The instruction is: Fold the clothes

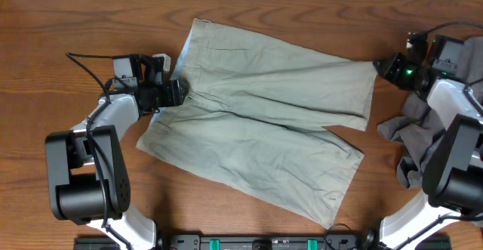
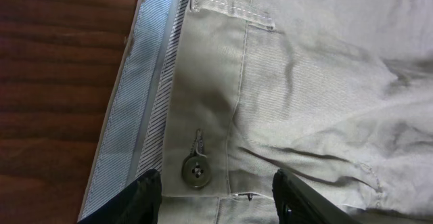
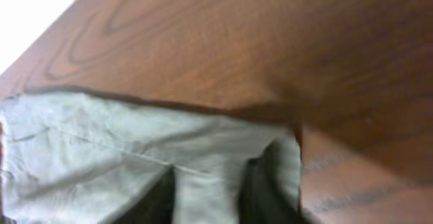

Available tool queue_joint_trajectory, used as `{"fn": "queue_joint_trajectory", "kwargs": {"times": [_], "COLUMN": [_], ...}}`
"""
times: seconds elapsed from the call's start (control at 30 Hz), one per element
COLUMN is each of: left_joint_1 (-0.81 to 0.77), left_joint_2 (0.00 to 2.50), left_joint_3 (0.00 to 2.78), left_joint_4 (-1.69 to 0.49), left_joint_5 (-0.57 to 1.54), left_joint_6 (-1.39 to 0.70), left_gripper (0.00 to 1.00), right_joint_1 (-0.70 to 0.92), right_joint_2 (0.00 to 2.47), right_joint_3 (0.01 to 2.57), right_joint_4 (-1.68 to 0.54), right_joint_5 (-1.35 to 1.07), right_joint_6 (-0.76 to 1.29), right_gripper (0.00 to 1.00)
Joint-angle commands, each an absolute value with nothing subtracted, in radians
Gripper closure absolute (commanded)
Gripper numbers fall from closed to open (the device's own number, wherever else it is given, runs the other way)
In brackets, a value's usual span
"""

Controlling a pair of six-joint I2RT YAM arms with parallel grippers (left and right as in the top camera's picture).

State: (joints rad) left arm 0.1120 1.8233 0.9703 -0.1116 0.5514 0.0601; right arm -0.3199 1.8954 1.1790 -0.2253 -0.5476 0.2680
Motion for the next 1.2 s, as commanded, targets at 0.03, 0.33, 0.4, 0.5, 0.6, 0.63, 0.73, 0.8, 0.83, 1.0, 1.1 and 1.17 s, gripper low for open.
{"fn": "queue_joint_trajectory", "kwargs": {"times": [0.03, 0.33, 0.4, 0.5, 0.6, 0.63, 0.73, 0.8, 0.83, 1.0, 1.1, 1.17], "left_joint_1": [0.112, 0.114, 0.114, 0.113, 0.112, 0.109, 0.098, 0.088, 0.083, 0.056, 0.048, 0.048], "left_joint_2": [1.823, 1.761, 1.740, 1.731, 1.736, 1.739, 1.759, 1.788, 1.807, 1.934, 1.988, 2.009], "left_joint_3": [0.973, 0.975, 0.975, 0.975, 0.975, 0.975, 0.975, 0.975, 0.975, 0.975, 0.975, 0.975], "left_joint_4": [-0.117, -0.125, -0.117, -0.091, -0.044, -0.031, 0.004, 0.025, 0.038, 0.166, 0.219, 0.232], "left_joint_5": [0.565, 0.569, 0.569, 0.579, 0.649, 0.660, 0.666, 0.666, 0.666, 0.698, 0.715, 0.714], "left_joint_6": [0.077, 0.073, 0.073, 0.073, 0.074, 0.074, 0.086, 0.106, 0.115, 0.123, 0.123, 0.123], "left_gripper": [0.37, 0.34, 0.37, 0.72, 0.94, 0.94, 0.94, 0.94, 0.94, 0.94, 0.94, 0.94], "right_joint_1": [-0.314, -0.318, -0.315, -0.303, -0.296, -0.296, -0.296, -0.296, -0.296, -0.296, -0.296, -0.296], "right_joint_2": [1.880, 1.877, 1.877, 1.877, 1.877, 1.877, 1.877, 1.877, 1.877, 1.877, 1.877, 1.877], "right_joint_3": [1.185, 1.185, 1.185, 1.185, 1.185, 1.185, 1.185, 1.185, 1.185, 1.185, 1.185, 1.185], "right_joint_4": [-0.290, -0.484, -0.547, -0.604, -0.619, -0.617, -0.610, -0.607, -0.607, -0.597, -0.596, -0.599], "right_joint_5": [-0.505, -0.767, -0.767, -0.767, -0.731, -0.723, -0.722, -0.722, -0.722, -0.722, -0.722, -0.722], "right_joint_6": [0.256, 0.034, 0.002, -0.052, -0.061, -0.061, -0.061, -0.061, -0.061, -0.043, -0.038, -0.038], "right_gripper": [0.42, 0.83, 0.98, 0.98, 0.87, 0.85, 0.84, 0.82, 0.82, 0.80, 0.80, 0.80]}}
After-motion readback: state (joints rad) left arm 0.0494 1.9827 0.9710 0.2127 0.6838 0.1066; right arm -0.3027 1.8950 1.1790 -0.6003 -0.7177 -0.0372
